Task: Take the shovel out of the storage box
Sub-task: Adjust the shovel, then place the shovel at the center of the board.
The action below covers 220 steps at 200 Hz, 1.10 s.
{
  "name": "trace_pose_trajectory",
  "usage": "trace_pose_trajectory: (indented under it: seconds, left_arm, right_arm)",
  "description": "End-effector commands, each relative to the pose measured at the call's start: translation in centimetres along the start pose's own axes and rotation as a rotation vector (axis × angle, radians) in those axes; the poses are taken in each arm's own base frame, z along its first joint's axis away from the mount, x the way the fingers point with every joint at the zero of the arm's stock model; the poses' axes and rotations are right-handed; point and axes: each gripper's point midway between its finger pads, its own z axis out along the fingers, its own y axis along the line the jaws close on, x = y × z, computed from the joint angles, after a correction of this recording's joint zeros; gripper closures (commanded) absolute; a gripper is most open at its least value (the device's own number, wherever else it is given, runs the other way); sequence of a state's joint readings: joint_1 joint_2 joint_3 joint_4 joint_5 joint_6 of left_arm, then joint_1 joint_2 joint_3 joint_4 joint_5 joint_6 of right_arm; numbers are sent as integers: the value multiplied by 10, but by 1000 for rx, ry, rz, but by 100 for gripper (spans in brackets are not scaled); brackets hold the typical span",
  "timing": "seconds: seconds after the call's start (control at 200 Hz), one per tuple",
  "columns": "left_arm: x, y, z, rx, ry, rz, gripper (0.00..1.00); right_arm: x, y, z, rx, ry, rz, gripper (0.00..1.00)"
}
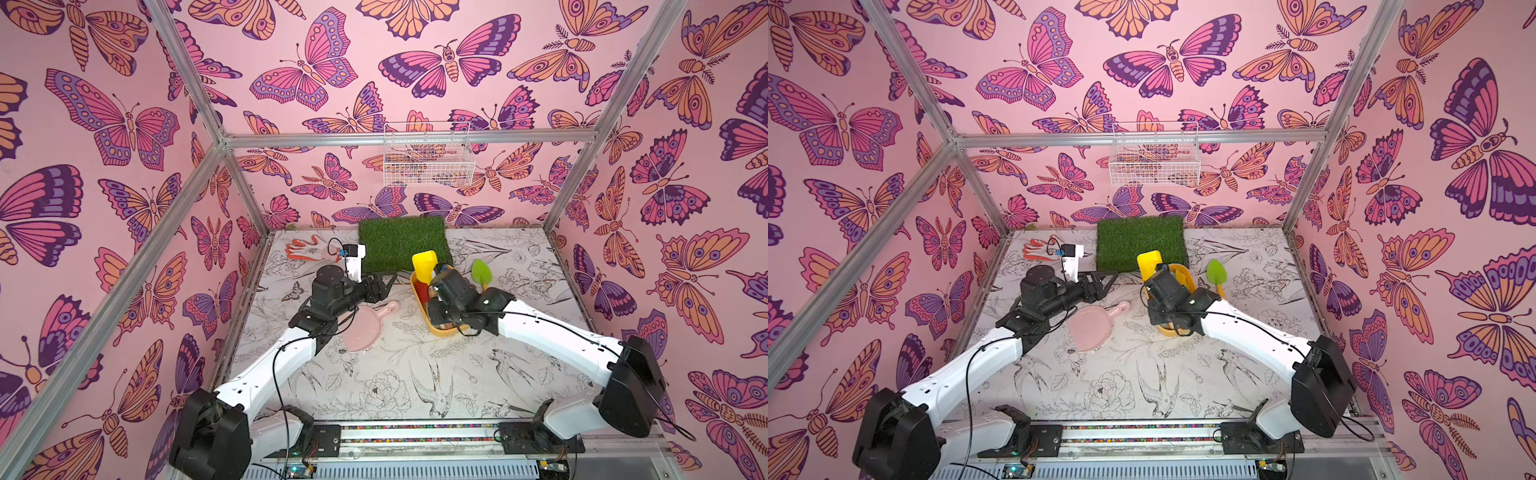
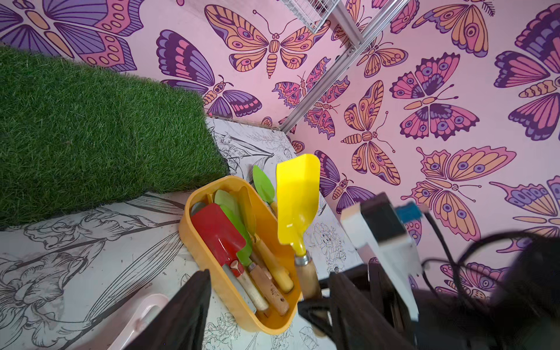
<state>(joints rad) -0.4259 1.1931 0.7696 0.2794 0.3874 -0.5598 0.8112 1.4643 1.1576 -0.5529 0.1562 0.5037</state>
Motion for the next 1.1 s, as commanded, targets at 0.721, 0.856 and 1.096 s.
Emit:
trace_pose_trajectory:
  seconds: [0.721,0.856,1.096]
  left_arm:
    - [53,2,6,-61,155,155,33]
    - [54,2,7,-57,165,151,33]
    - [61,7,13,-69,195,140,34]
  right_arm:
    - [-8,-257,63,147,338,354,92]
    - [-10,-264,81,118,378,355,92]
    - [-4,-273,108,121,424,388,92]
